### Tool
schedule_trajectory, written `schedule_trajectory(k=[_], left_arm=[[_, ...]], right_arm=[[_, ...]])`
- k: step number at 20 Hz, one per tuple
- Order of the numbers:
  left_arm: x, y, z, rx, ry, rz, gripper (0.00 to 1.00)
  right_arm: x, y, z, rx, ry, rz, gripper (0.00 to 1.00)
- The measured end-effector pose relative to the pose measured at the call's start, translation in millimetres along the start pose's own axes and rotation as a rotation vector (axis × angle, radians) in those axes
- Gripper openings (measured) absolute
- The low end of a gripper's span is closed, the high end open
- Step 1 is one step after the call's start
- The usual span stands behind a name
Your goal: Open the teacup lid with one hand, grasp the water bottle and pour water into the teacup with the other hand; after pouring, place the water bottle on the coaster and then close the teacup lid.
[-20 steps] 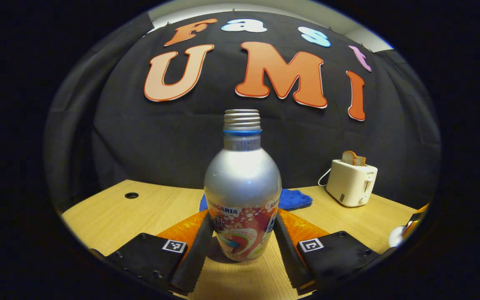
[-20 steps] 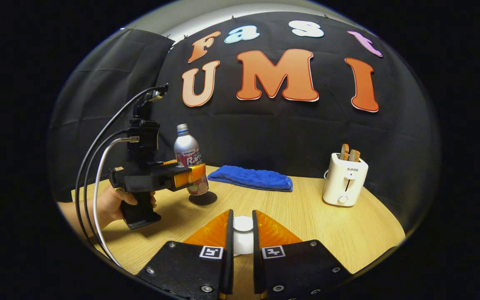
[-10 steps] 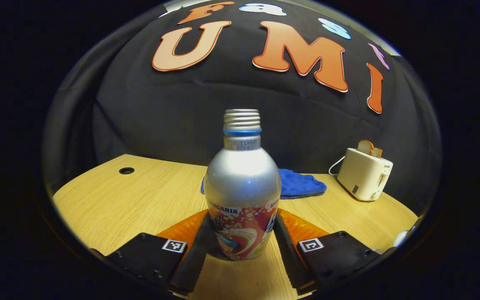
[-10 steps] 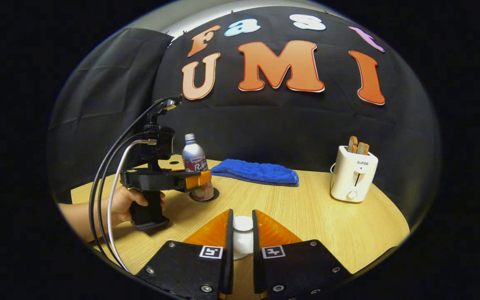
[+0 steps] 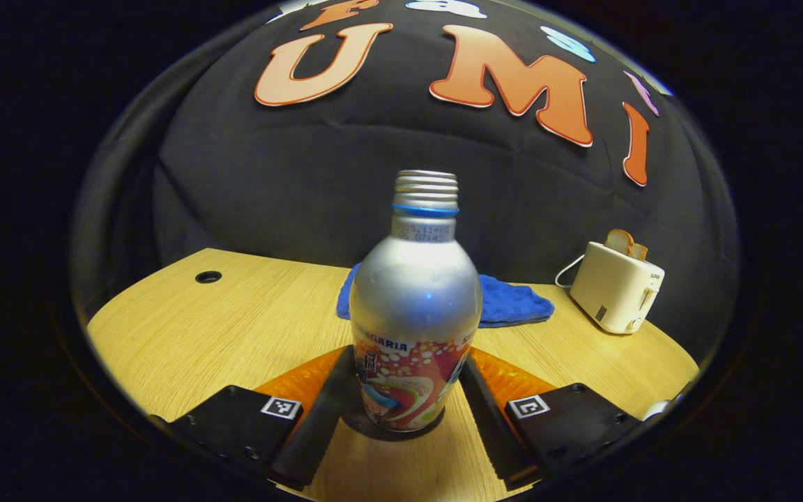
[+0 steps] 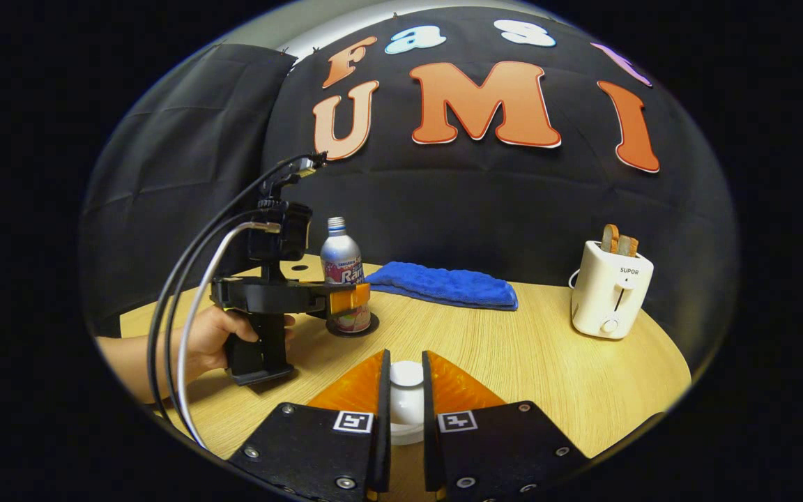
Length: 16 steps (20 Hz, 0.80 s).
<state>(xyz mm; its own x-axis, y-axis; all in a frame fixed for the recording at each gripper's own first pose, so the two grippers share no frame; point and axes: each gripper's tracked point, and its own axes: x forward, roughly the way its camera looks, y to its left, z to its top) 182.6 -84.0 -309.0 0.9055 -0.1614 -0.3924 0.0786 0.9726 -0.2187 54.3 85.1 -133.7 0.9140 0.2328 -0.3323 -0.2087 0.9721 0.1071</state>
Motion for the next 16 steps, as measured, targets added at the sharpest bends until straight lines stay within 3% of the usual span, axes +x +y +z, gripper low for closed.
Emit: schedule_trajectory(k=[3, 7, 16], left_arm=[[-13.1, -1.7, -0.4, -0.016, 0.002, -0.015, 0.96], [-26.6, -2.8, -6.5, 0.026, 0.009, -0.016, 0.96], [-70.9, -17.0, -1.8, 0.007, -0.037, -0.061, 0.96]], right_arm=[[5.2, 5.4, -7.4, -0.010, 0.013, 0.008, 0.19], [9.8, 12.4, -17.3, -0.023, 0.017, 0.012, 0.19], [10.8, 11.7, -24.0, -0.078, -0.011, -0.004, 0.21]])
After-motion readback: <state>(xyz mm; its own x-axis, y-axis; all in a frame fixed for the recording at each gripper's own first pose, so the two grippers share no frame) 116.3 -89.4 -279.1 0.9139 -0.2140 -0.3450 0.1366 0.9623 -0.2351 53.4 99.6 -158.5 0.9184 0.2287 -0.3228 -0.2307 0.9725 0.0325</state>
